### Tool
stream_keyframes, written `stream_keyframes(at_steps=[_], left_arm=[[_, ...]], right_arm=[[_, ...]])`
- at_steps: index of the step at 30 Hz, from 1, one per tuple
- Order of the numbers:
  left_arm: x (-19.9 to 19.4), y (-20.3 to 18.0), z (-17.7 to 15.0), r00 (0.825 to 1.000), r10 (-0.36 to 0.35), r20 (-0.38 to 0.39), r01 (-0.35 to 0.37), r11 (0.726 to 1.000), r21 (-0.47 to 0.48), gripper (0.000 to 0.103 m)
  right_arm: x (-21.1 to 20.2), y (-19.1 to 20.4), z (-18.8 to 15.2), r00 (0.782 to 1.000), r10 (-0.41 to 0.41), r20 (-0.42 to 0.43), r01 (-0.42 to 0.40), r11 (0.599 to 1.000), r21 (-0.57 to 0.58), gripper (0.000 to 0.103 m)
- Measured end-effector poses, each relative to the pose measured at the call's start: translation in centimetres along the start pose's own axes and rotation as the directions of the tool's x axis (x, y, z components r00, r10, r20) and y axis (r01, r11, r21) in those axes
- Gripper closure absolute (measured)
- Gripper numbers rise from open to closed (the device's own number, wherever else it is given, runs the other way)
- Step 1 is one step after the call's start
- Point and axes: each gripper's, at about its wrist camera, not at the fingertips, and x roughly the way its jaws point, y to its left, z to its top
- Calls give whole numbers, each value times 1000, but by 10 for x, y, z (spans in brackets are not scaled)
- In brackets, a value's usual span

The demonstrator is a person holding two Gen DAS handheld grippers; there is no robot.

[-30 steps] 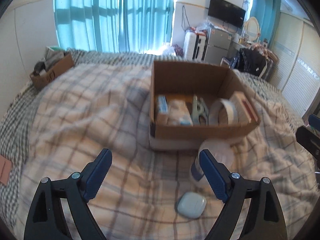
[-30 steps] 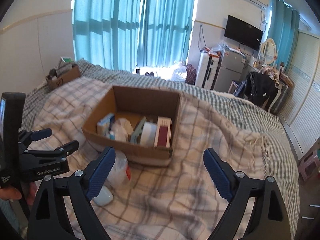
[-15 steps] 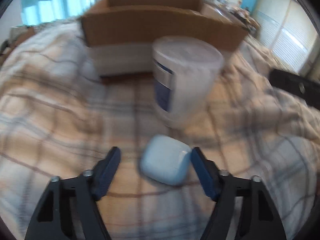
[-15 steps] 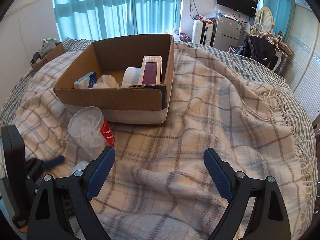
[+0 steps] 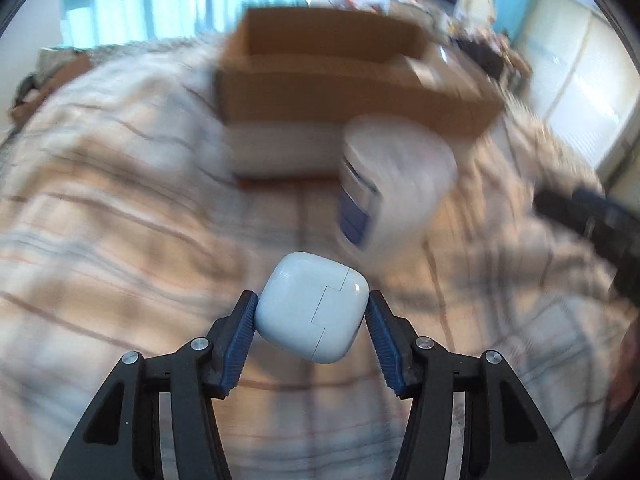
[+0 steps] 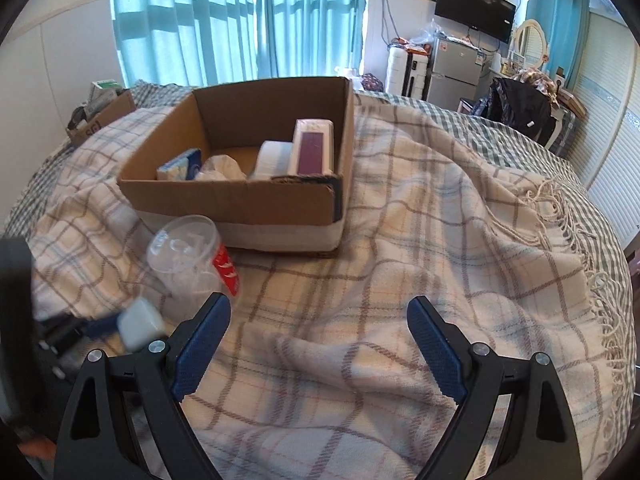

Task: Organize objects
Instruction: 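Grasp the white earbud case with the left tool while the right tool grasps the clear tub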

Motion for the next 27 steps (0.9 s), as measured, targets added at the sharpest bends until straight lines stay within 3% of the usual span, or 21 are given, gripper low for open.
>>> stream_keyframes(at_steps=[4,9,13,22,27], left_arm=[[-24,28,29,992,92,81,-91,996,-18,47],[-26,46,60,967,212,144,-215,977,6,47],[-15,67,57,976,189,109,-190,982,-2,47],[-5,71,47,988,146,60,-146,989,-2,47],[-6,72,46,987,145,61,-145,989,-6,47]], right_arm=[[0,18,9,1000,26,1,-26,999,-41,13],[10,59,23,998,67,-14,-68,989,-132,13],[34,82,26,998,37,-52,-46,983,-176,13],[62,86,22,993,35,-113,-54,984,-168,14],[66,88,29,993,43,-114,-61,985,-163,24]])
